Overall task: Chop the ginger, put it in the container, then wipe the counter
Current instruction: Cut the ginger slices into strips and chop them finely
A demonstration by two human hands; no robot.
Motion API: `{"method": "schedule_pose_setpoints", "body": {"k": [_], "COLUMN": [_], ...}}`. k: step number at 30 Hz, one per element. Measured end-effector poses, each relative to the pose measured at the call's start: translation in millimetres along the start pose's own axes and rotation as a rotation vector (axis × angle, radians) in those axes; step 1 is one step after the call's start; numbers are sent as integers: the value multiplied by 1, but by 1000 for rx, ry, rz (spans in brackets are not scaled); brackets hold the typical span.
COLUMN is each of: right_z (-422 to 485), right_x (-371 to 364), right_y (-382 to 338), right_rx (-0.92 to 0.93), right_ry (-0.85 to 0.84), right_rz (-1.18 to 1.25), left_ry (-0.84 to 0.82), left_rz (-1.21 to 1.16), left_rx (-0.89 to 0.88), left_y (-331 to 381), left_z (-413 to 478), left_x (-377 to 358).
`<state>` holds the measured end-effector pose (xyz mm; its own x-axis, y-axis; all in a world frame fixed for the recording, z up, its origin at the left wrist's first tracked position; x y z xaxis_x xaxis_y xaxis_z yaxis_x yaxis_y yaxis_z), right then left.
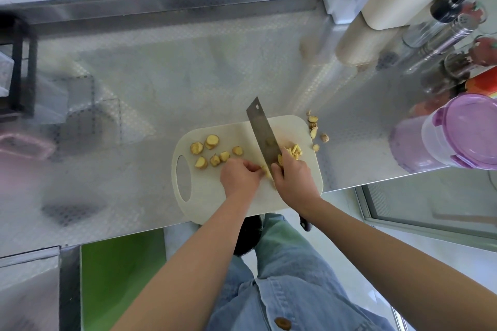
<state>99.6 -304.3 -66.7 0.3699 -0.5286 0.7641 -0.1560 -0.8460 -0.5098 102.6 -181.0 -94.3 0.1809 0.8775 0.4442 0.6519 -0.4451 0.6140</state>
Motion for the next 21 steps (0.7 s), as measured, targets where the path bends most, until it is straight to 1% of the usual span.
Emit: {"method": "schedule_pose_setpoints", "body": {"k": [6,14,21], "right_z": [-11,-13,-12], "right_x": [0,-6,-14], "right_y": [4,4,5], "right_rx": [14,-20,-28], "right_ry": [-77,-117,-76], "right_rz": [-92,-113,-82], "left_ry": [15,11,-2], "left_rz": [1,-40,-39], "left_rx": [-1,-23,-28], "left_y": [-1,-1,-4], "left_z": [0,2,5], "left_x": [-1,-2,-3]}}
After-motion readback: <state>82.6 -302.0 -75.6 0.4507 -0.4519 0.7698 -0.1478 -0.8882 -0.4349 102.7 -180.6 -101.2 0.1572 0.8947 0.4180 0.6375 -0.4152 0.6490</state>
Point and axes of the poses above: each hand's wrist, its own z-axis towards the middle knuckle, its own x-axis out of the back of the hand, y = z × x, the point moved 3 cm from there along z, towards the middle knuckle, and after that the axes turned 5 degrees about -y, right-handed, at the moved point
